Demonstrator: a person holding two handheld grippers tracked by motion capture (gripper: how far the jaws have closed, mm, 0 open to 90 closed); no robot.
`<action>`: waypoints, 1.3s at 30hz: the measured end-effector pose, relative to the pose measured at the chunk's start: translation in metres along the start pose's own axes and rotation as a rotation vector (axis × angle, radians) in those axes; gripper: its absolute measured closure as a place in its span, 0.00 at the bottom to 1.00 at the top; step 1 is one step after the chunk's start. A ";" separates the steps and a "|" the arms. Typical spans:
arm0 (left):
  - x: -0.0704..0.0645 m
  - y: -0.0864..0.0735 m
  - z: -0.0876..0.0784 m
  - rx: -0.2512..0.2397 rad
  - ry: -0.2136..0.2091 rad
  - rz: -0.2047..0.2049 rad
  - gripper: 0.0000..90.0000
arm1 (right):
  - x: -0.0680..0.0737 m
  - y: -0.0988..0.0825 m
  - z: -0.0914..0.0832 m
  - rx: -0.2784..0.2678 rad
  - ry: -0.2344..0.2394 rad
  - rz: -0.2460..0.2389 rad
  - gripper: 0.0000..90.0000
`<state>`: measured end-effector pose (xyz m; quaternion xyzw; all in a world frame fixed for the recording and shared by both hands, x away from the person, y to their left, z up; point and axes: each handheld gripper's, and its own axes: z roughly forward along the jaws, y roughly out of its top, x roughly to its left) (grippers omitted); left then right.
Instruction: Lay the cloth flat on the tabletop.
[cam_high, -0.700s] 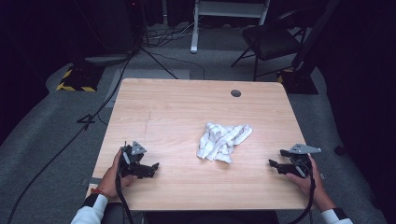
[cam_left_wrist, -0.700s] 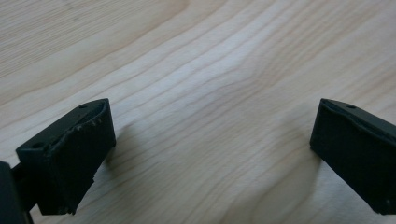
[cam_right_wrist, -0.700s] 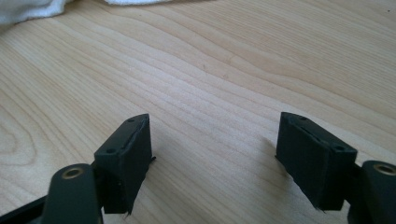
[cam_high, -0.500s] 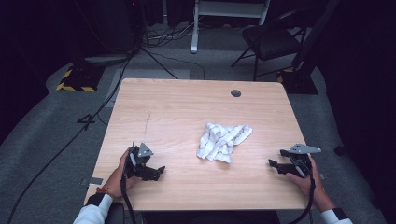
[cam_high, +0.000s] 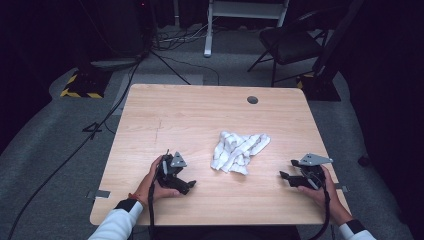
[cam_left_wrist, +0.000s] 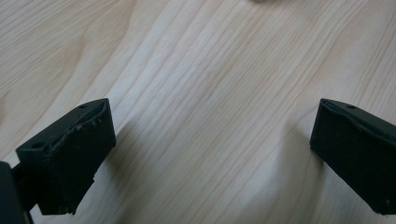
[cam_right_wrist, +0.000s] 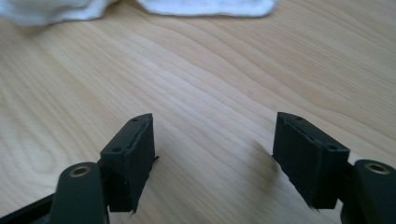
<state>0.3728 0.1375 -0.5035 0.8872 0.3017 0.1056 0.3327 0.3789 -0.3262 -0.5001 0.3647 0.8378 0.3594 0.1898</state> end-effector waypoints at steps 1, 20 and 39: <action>-0.002 0.003 0.002 0.000 -0.004 0.005 0.01 | 0.003 0.002 0.001 0.002 0.015 -0.012 0.34; -0.030 0.057 0.042 -0.048 -0.129 0.090 0.37 | 0.088 0.067 0.043 -0.052 0.216 -0.232 0.59; -0.016 0.068 0.040 -0.102 -0.145 0.119 0.81 | 0.098 0.070 0.048 -0.036 0.186 -0.273 0.83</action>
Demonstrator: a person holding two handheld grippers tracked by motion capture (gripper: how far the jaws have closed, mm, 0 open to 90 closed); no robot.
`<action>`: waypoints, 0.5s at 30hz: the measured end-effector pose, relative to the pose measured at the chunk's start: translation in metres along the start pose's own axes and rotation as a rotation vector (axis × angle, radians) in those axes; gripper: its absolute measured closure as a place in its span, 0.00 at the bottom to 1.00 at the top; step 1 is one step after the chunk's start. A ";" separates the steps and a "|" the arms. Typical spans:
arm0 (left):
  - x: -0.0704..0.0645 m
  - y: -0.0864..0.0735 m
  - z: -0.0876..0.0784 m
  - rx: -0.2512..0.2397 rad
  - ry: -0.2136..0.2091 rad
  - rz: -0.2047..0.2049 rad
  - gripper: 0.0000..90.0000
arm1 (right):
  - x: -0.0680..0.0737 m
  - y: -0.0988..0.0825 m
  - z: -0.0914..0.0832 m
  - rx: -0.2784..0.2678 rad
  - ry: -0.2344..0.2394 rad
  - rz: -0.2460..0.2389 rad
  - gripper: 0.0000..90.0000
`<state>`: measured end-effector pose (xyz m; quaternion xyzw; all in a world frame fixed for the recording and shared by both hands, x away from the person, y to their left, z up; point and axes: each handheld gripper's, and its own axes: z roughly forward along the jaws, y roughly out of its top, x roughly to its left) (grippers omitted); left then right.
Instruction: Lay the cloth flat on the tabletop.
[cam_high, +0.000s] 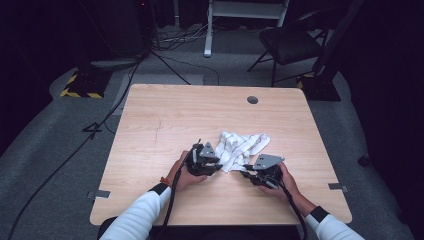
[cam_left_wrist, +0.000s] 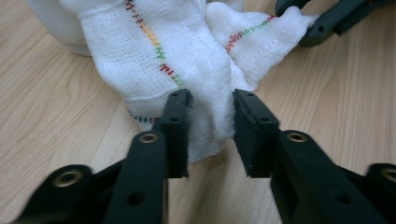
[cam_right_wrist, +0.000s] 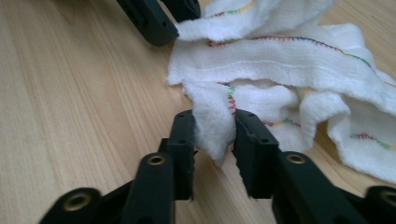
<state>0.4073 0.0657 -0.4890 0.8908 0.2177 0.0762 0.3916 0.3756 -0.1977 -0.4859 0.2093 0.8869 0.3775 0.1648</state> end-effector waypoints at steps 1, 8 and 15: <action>0.001 -0.001 -0.001 -0.003 0.002 0.001 0.81 | 0.000 0.000 0.000 0.000 0.000 0.000 0.83; 0.005 -0.002 -0.014 -0.044 0.012 0.032 0.93 | -0.012 -0.006 -0.016 -0.023 -0.012 0.021 0.91; 0.011 -0.005 -0.038 -0.099 0.049 0.002 0.95 | -0.022 -0.015 -0.037 -0.034 -0.042 0.030 0.92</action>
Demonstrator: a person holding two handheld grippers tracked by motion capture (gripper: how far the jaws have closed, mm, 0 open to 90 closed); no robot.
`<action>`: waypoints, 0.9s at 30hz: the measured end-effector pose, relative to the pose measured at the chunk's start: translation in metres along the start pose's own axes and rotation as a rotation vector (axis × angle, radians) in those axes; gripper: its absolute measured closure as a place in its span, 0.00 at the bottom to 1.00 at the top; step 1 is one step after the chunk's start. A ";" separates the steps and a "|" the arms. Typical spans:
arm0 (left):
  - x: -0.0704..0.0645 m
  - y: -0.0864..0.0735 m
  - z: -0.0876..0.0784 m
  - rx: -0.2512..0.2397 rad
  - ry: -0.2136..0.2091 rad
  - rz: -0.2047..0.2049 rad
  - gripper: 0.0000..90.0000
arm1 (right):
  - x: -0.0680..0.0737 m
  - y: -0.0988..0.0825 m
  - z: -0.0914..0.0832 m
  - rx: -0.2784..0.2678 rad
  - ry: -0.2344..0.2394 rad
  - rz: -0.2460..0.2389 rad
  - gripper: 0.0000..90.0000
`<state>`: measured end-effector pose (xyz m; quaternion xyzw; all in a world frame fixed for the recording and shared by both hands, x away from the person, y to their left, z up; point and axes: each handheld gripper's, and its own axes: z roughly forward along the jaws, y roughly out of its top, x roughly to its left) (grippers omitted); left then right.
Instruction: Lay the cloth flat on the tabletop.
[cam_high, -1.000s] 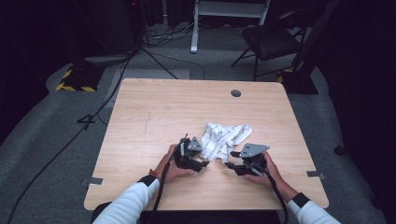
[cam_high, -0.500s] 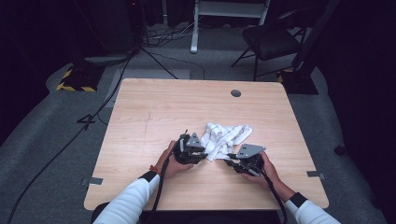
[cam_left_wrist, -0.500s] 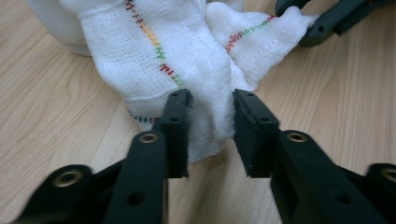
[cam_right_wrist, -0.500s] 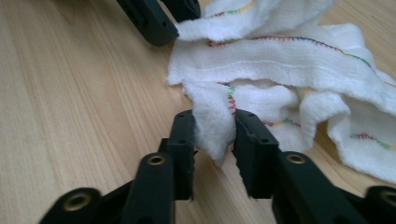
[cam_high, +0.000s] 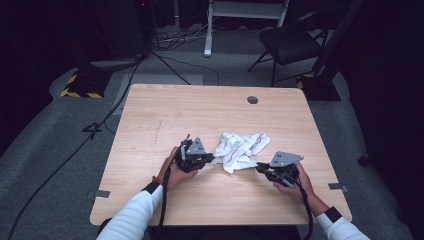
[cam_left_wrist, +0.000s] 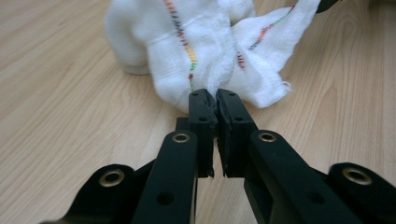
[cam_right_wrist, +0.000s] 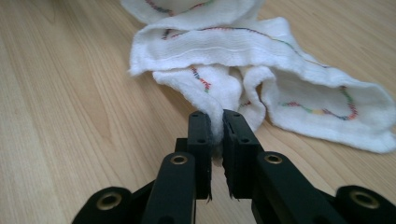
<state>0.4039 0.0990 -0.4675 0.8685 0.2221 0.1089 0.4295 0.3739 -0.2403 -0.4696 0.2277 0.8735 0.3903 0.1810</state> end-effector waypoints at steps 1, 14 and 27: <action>0.000 0.000 0.000 0.000 0.000 0.000 0.95 | 0.000 0.000 0.000 0.000 0.000 0.000 0.92; 0.007 -0.014 -0.018 0.015 0.015 -0.057 0.95 | -0.009 -0.014 -0.021 0.011 -0.026 0.013 0.93; 0.002 -0.032 -0.031 0.081 0.000 -0.079 0.95 | -0.013 -0.038 -0.042 0.029 -0.034 0.045 0.99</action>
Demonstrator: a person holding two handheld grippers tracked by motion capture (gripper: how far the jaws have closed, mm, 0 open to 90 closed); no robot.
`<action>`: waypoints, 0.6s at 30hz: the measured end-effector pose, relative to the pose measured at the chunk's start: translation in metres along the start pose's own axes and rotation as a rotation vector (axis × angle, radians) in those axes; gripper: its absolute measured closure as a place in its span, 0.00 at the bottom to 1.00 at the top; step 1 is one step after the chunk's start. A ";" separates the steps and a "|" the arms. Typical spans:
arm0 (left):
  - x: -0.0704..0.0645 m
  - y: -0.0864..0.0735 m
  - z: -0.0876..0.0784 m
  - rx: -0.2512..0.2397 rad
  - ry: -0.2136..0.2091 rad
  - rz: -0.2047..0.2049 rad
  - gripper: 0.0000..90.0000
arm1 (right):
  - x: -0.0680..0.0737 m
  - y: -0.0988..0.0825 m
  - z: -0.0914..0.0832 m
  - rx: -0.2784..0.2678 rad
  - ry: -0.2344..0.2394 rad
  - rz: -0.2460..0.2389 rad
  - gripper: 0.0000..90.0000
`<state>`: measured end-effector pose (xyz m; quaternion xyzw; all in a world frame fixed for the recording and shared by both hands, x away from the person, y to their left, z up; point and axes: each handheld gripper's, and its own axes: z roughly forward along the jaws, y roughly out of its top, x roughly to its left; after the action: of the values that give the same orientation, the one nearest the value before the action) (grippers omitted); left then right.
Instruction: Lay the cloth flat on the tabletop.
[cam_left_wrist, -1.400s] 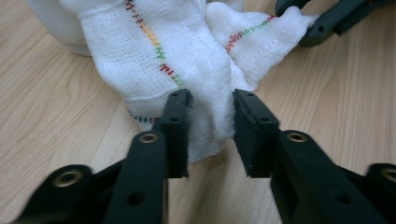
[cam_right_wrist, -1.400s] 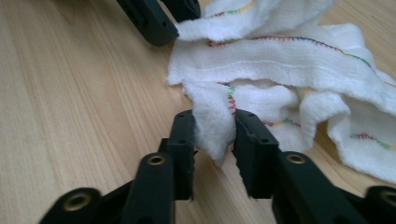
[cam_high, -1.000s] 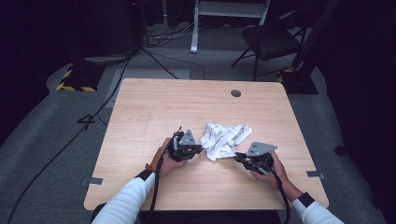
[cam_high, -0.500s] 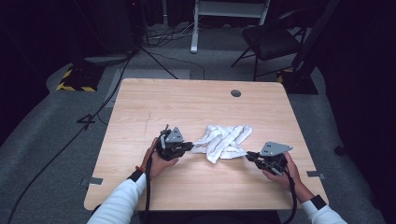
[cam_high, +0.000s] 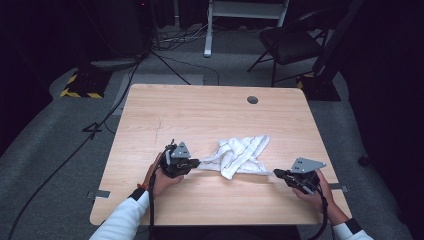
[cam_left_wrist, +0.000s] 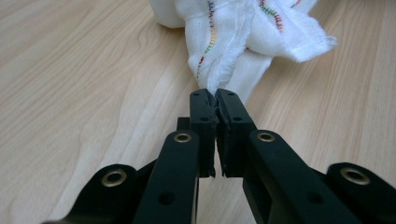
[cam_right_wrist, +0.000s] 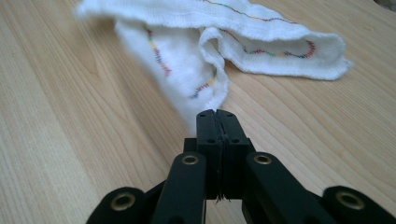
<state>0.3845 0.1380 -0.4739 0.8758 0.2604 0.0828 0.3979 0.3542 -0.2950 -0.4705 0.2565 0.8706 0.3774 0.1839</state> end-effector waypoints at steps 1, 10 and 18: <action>-0.001 -0.002 0.000 0.004 -0.008 -0.007 0.95 | -0.001 -0.002 -0.002 -0.003 0.004 0.009 0.99; -0.012 -0.020 -0.001 0.093 -0.035 0.004 0.95 | 0.004 0.001 0.004 -0.003 0.029 0.007 0.86; -0.017 -0.025 -0.006 0.104 -0.030 0.011 0.95 | 0.016 0.010 0.024 0.006 0.101 -0.029 0.76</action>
<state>0.3583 0.1466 -0.4877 0.8980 0.2532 0.0581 0.3552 0.3566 -0.2661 -0.4802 0.2248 0.8836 0.3846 0.1442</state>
